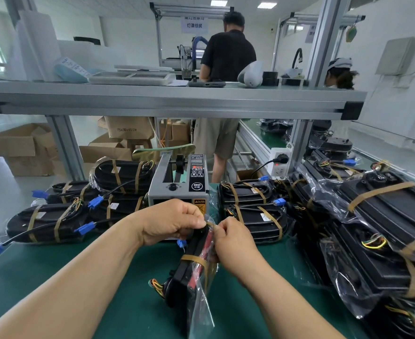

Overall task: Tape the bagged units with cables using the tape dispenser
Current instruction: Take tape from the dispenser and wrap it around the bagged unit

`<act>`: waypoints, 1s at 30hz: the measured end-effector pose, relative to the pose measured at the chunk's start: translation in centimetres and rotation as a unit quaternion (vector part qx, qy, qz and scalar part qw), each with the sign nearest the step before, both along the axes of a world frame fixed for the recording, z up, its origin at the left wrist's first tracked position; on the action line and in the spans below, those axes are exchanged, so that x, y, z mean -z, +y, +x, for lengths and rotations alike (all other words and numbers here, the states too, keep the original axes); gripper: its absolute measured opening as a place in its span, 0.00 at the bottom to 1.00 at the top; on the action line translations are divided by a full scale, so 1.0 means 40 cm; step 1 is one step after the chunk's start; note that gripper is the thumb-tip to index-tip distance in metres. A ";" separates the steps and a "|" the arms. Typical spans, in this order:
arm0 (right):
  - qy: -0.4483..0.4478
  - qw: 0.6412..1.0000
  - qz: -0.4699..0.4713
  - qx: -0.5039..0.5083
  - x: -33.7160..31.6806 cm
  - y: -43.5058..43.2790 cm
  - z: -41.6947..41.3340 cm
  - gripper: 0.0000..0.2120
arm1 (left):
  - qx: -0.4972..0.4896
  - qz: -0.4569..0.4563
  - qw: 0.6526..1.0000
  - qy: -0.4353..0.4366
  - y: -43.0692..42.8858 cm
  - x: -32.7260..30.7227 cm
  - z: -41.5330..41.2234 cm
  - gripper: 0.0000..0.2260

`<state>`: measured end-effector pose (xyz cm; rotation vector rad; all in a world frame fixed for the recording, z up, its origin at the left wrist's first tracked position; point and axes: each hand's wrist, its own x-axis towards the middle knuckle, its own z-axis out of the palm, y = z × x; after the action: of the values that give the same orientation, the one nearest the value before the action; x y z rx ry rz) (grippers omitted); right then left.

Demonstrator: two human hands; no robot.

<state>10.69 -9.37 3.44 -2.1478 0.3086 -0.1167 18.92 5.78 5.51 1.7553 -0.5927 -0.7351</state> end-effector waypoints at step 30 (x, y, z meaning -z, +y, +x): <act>0.001 1.000 0.002 0.003 -0.002 0.004 -0.004 0.09 | -0.001 0.102 0.990 -0.094 -0.016 -0.018 0.012 0.09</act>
<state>10.52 -9.21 3.52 -2.1436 0.3158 -0.1167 19.39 5.15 6.22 2.0301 -0.6614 -0.6521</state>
